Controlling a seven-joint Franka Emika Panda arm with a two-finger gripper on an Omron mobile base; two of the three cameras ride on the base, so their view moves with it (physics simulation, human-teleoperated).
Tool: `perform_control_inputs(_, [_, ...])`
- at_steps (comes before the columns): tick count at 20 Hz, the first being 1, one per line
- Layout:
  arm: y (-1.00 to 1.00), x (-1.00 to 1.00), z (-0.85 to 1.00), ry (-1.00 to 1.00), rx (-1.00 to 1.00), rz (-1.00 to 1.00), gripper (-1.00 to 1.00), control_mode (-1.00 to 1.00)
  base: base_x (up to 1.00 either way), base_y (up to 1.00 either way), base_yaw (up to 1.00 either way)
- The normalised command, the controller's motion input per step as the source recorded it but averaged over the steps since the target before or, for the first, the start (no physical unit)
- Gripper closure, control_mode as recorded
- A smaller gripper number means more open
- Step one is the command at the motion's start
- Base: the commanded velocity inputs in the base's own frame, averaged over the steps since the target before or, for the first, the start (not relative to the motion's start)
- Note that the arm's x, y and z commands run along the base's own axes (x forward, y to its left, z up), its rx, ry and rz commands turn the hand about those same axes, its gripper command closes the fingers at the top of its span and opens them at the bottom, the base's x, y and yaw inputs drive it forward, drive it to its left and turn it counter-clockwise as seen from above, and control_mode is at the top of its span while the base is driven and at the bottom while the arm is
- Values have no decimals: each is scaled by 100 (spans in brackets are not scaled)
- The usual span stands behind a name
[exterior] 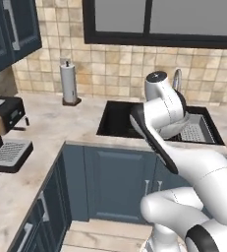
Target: Pick the kettle and bowl and place them in the sink. Then turn on the water.
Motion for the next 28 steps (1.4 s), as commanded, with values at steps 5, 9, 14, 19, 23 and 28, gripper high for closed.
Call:
perform_control_inputs(5, [0, 0, 0, 0, 0, 0, 100, 100, 51, 9, -27])
perform_control_inputs(9, [0, 0, 0, 0, 0, 0, 100, 100, 53, 26, -26])
perform_control_inputs(14, [0, 0, 0, 0, 0, 0, 100, 100, 37, 33, -22])
perform_control_inputs(19, [0, 0, 0, 0, 0, 0, 100, 100, 15, 32, -21])
perform_control_inputs(23, [0, 0, 0, 0, 0, 0, 100, 100, 15, 30, -22])
perform_control_inputs(28, [0, 0, 0, 0, 0, 0, 100, 100, 30, 30, -23])
